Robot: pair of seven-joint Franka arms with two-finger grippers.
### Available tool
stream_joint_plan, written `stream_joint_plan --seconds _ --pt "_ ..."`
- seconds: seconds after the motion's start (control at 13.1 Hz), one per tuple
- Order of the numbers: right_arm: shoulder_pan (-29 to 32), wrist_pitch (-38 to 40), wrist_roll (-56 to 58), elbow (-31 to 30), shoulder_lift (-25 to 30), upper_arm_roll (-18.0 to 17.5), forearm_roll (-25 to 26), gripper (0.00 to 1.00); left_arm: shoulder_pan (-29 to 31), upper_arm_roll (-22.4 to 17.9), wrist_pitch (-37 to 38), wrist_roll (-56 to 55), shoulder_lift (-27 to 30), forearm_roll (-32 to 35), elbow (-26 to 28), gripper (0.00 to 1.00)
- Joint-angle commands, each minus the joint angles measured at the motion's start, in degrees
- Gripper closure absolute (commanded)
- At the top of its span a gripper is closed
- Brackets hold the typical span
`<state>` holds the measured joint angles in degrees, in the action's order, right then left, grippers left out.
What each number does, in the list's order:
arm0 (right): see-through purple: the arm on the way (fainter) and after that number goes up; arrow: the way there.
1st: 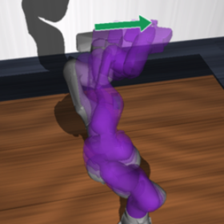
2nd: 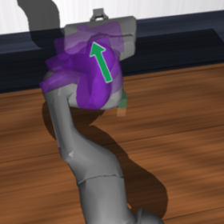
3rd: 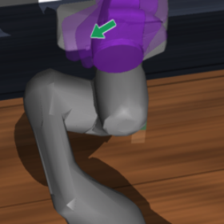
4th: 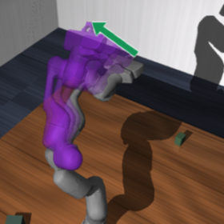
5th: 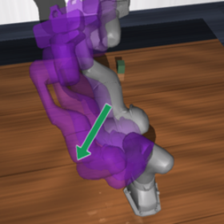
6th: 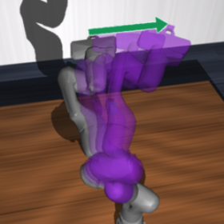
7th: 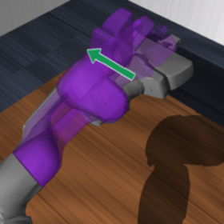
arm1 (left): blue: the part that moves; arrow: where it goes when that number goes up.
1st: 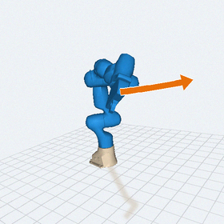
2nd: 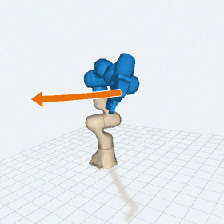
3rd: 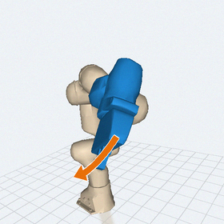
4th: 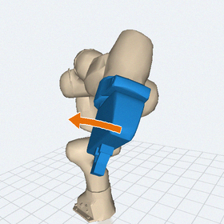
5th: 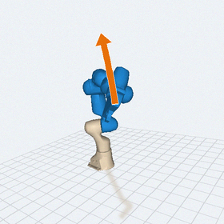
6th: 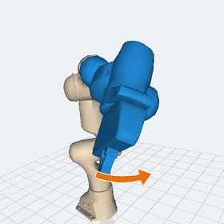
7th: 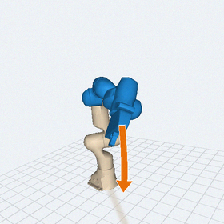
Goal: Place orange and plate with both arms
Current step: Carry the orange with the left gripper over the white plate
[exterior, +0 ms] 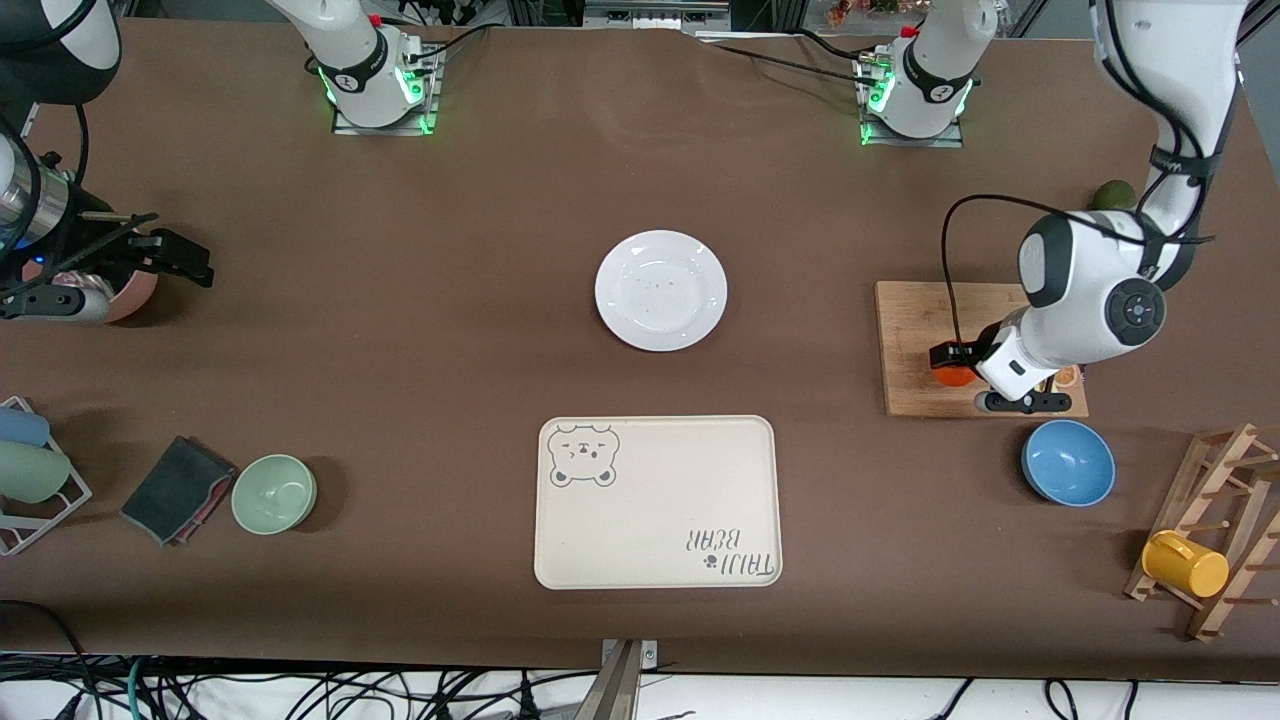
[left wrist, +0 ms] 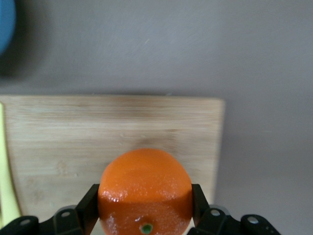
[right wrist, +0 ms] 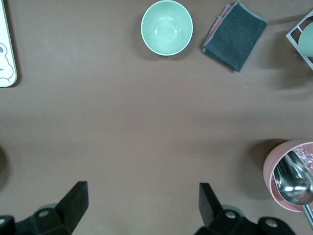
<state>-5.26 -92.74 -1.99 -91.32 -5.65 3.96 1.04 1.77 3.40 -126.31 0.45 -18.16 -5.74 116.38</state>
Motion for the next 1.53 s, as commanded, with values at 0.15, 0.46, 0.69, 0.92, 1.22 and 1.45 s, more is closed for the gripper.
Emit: stream_joint_plan --seconds 0.15,0.46,0.69,0.92,1.22,1.45 --pt "0.0 0.5 -0.3 0.3 0.0 0.0 0.0 0.00 -0.1 4.8 11.7 -2.2 10.6 -1.1 -5.2 1.00" --pt "0.0 0.5 -0.3 0.3 0.0 0.0 0.0 0.00 -0.1 11.4 23.0 -8.1 11.3 -0.7 -14.1 1.00" --pt "0.0 0.5 -0.1 0.3 0.0 0.0 0.0 0.00 -0.2 16.7 23.1 -11.1 11.0 -0.5 -14.1 1.00" --pt "0.0 0.5 -0.1 0.3 0.0 0.0 -0.1 0.00 -0.7 21.7 23.0 -15.9 8.0 -0.4 -14.5 1.00" --pt "0.0 0.5 -0.1 0.3 0.0 0.0 -0.1 0.00 -10.4 22.3 19.5 -26.5 4.1 1.2 -13.9 1.00" --pt "0.1 0.5 0.6 0.3 0.0 0.0 -0.1 0.00 -17.4 22.3 12.9 -32.8 -1.1 1.7 -13.7 1.00"
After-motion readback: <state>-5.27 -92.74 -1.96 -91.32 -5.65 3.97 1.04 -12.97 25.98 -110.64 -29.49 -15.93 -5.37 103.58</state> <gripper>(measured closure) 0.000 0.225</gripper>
